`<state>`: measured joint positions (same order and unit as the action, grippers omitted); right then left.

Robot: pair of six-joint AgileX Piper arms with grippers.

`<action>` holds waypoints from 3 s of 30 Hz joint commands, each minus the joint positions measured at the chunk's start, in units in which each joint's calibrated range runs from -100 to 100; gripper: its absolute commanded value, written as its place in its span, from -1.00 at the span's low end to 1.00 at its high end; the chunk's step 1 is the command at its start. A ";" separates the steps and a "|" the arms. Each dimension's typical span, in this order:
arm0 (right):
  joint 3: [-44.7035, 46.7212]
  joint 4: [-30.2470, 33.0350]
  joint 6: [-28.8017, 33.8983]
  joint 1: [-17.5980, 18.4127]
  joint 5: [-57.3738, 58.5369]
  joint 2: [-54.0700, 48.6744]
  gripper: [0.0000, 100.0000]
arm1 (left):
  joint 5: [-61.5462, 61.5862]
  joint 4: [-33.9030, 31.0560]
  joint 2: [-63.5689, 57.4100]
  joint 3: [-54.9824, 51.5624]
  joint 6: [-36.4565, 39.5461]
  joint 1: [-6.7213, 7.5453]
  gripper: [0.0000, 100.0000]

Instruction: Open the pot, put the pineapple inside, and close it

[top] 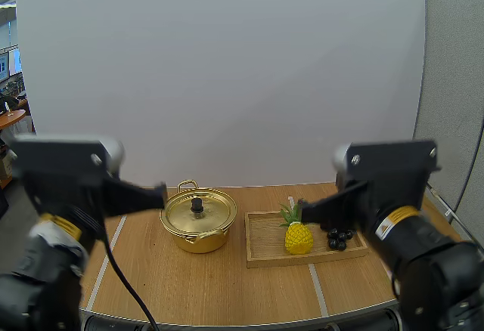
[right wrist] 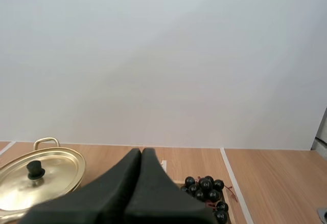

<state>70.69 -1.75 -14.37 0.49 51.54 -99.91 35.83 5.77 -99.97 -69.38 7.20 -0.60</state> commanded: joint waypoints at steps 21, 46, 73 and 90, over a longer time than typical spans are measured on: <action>-14.16 0.37 -0.16 -0.21 18.04 15.00 -1.00 | 17.00 0.73 24.36 13.48 -0.67 -0.22 -1.00; -14.03 -0.06 7.76 -0.21 16.42 34.55 -0.26 | 15.18 0.78 46.07 13.48 -5.12 -0.22 1.00; -14.03 2.84 7.33 -0.21 22.52 34.55 1.00 | 24.32 21.34 72.13 24.11 -41.73 -0.22 1.00; -14.03 2.84 7.33 -0.21 23.71 34.55 1.00 | 25.31 19.83 95.11 35.53 -41.54 3.57 1.00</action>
<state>56.87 0.64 -6.74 0.49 74.90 -64.99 62.26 26.10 -10.15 -35.07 -34.96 2.72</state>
